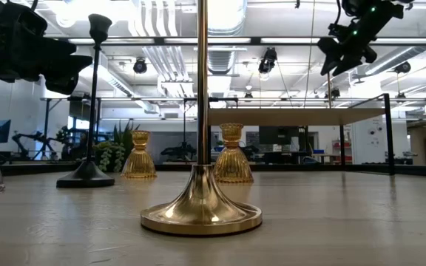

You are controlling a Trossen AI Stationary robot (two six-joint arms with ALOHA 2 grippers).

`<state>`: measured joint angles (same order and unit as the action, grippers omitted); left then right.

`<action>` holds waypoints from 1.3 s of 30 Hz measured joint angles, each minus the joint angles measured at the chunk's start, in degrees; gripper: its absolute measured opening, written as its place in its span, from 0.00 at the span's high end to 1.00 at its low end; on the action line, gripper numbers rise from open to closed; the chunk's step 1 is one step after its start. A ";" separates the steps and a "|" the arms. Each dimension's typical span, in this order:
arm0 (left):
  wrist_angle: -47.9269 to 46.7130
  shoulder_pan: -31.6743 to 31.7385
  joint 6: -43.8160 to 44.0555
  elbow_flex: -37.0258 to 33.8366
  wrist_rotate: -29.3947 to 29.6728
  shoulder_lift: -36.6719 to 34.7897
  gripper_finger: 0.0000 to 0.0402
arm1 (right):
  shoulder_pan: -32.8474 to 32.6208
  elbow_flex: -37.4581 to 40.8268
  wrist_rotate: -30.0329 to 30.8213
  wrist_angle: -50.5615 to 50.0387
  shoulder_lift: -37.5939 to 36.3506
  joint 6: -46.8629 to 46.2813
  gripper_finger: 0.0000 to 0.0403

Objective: Pick & Place candle stick holders
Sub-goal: Put the bottom right pink candle holder on the shelf

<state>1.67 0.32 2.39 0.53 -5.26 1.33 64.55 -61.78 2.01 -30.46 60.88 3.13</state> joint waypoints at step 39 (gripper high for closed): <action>0.02 -0.02 0.00 0.01 -0.01 0.01 0.53 | -0.17 -8.11 -12.24 -22.23 0.51 10.91 0.58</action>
<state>1.69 0.30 2.39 0.54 -5.26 1.34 64.38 -69.89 -10.24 -52.69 61.39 14.04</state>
